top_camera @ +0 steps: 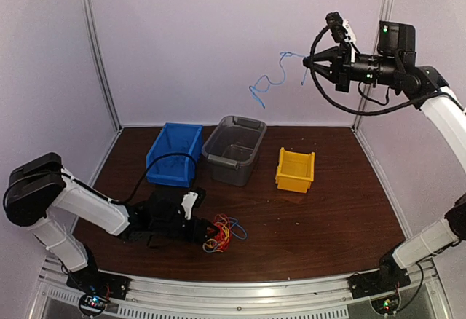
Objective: Untangle the cables
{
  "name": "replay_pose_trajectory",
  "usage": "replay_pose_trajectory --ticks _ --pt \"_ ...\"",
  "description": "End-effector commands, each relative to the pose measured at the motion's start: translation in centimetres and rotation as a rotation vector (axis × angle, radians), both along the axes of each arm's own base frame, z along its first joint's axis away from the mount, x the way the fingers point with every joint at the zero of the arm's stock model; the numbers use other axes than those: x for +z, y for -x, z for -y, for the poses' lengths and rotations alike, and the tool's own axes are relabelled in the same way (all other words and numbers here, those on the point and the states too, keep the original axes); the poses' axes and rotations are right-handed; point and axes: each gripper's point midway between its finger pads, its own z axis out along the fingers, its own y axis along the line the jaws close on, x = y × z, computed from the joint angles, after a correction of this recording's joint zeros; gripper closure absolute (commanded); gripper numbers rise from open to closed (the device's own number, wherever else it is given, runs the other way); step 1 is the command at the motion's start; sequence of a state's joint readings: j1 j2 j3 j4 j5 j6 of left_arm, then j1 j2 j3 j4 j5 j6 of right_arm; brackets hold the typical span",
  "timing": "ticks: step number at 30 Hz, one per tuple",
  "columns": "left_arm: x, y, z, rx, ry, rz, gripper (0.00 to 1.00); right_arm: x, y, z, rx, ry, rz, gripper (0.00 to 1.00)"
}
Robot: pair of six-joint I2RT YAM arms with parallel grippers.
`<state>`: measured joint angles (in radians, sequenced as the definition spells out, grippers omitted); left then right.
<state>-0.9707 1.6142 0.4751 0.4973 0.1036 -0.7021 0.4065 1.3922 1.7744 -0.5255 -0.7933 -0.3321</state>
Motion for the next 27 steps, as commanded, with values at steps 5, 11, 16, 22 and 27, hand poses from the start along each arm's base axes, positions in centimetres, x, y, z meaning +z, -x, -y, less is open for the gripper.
replay_pose_trajectory --ticks 5,11,16,22,27 --pt "10.2 -1.4 -0.1 -0.012 0.069 0.254 0.25 -9.5 1.2 -1.3 0.084 0.105 -0.185 1.0" --pt "18.0 -2.3 -0.7 0.012 0.146 0.466 0.23 -14.9 3.0 -2.6 0.156 0.159 -0.267 1.0" --pt "24.1 -2.4 0.5 -0.003 0.317 0.636 0.22 -17.2 5.2 -4.1 0.25 0.18 -0.331 1.0" --pt "23.6 -4.5 5.5 -0.065 0.322 0.627 0.21 -15.6 7.1 -5.2 0.344 0.135 -0.355 1.0" --pt "20.5 -7.4 9.2 -0.025 0.313 0.557 0.25 -14.9 8.2 -5.8 0.399 0.119 -0.382 1.0"
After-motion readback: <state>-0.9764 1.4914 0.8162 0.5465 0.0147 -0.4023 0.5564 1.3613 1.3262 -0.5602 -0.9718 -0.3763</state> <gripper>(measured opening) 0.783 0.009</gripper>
